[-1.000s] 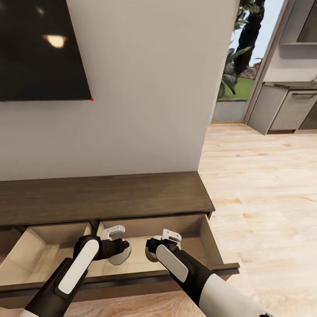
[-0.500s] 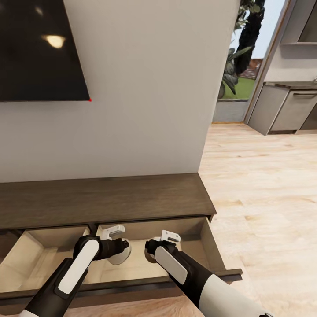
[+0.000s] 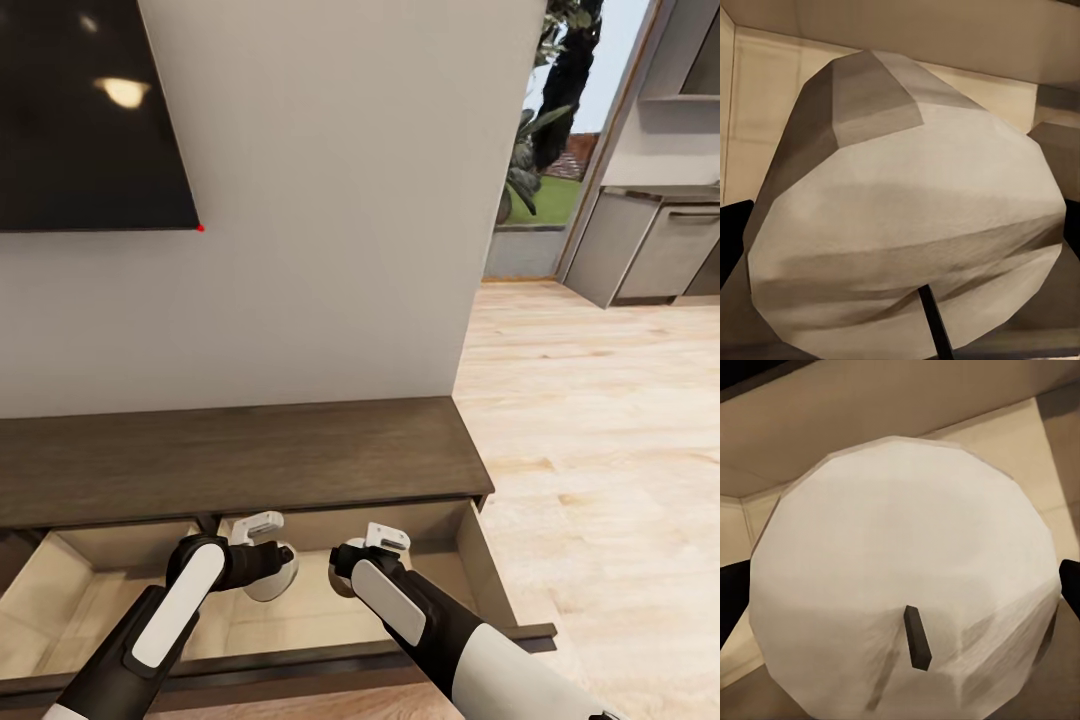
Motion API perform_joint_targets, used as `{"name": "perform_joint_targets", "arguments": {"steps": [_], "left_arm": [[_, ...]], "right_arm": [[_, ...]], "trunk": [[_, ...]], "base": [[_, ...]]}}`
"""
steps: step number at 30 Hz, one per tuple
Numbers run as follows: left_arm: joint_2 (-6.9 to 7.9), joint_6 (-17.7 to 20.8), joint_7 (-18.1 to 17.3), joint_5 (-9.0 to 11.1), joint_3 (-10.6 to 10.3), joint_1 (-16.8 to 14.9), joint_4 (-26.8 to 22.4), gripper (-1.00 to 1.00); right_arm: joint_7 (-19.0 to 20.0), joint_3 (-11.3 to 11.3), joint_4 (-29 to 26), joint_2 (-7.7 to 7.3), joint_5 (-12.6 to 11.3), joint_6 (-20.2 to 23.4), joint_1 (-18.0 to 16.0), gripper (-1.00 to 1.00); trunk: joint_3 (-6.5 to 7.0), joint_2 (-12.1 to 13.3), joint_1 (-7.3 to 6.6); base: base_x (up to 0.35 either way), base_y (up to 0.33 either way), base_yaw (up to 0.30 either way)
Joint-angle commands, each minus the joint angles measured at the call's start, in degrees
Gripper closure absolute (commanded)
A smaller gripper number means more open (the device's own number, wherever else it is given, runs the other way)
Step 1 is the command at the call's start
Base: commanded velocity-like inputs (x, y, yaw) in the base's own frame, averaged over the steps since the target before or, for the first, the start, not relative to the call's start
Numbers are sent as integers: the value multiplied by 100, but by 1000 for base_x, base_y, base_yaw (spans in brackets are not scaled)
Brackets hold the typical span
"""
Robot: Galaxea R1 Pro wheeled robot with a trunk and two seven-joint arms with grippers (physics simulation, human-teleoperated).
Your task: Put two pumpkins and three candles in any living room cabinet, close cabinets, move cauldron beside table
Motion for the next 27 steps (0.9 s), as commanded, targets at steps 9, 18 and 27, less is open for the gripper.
{"name": "perform_joint_targets", "arguments": {"steps": [9,18,27], "left_arm": [[-1,9,57,57,-5,-5,-7,100],[-1,9,65,57,77,-5,0,100],[15,25,65,57,167,-5,11,100]], "right_arm": [[-40,11,2,0,-9,20,-8,100],[-40,11,1,0,-9,20,-7,100],[-41,11,3,0,-9,20,-8,100]], "trunk": [[-167,-365,197],[-328,-726,395],[-490,-1087,593]], "base": [[0,0,0],[0,0,0],[0,0,0]]}}
